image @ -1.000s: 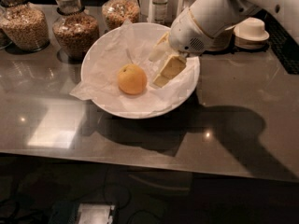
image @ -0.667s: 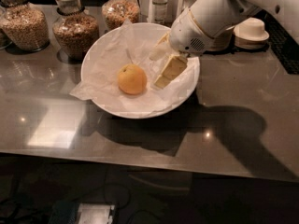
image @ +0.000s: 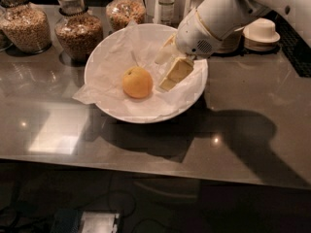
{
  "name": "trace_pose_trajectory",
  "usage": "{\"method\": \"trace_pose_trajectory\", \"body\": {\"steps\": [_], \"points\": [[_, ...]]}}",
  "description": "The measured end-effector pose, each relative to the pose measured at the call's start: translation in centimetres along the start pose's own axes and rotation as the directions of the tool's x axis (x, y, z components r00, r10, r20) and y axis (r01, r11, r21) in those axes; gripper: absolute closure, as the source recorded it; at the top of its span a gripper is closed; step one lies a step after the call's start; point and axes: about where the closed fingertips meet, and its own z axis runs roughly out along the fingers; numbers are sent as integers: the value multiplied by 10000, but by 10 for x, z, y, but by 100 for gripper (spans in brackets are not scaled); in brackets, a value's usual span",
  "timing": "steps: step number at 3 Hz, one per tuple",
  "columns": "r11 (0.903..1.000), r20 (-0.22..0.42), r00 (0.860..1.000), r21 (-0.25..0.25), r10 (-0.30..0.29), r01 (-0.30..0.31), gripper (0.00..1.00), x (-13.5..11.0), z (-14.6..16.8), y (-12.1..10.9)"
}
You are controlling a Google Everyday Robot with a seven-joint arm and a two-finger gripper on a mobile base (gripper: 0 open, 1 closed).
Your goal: Pick orange from white bowl
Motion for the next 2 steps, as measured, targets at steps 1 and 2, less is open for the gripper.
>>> {"method": "trace_pose_trajectory", "body": {"steps": [1, 2], "points": [[10000, 0, 10000, 0, 0, 0, 35, 0, 0, 0], [10000, -4, 10000, 1, 2, -2, 53, 0, 0, 0]]}}
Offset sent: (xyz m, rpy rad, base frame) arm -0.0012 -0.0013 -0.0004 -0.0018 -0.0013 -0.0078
